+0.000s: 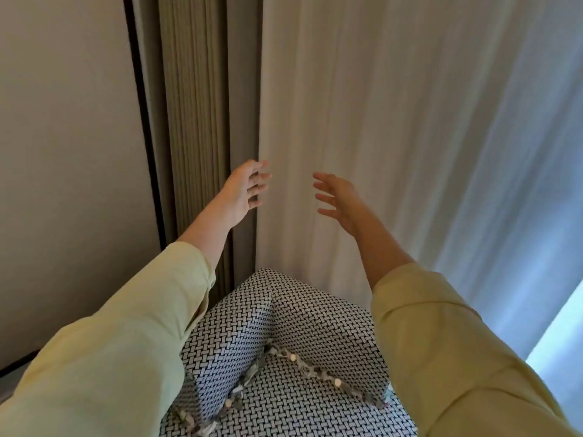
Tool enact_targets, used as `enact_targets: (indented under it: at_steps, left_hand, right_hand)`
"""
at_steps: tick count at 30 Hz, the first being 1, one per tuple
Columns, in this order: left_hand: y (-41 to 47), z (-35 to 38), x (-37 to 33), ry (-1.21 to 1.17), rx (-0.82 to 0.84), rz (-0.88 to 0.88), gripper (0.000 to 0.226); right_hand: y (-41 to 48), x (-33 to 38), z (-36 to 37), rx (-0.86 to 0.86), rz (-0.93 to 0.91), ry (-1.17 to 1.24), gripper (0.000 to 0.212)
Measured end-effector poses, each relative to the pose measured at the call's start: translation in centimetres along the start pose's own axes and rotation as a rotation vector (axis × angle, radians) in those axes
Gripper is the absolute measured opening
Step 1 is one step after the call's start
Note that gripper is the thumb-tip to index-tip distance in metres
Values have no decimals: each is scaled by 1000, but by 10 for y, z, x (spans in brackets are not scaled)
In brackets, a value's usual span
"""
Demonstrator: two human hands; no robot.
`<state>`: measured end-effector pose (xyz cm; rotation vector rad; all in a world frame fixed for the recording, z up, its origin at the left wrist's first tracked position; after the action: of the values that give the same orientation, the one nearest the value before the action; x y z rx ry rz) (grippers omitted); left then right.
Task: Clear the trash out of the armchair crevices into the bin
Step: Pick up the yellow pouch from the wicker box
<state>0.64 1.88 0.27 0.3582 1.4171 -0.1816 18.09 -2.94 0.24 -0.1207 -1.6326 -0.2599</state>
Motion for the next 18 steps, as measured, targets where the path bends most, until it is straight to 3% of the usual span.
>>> enact_targets:
  at_steps: [7, 18]
  left_hand:
    - [-27, -69, 22, 22, -141, -75, 37]
    - [-58, -261, 45, 35, -362, -199, 29]
  right_hand:
    - [10, -31, 75, 141, 79, 56, 39]
    - [23, -67, 271, 385, 172, 133, 38]
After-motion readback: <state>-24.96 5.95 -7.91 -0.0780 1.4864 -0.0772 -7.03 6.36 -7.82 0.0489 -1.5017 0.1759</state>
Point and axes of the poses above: each hand's wrist, its own y-axis towards the middle knuckle, its own z-axis out of the palm, x = y × z, the point moved 2 cm from there along y, towards the middle knuckle, and after that the axes turned 1 degree about x, right-handed, at the moved point
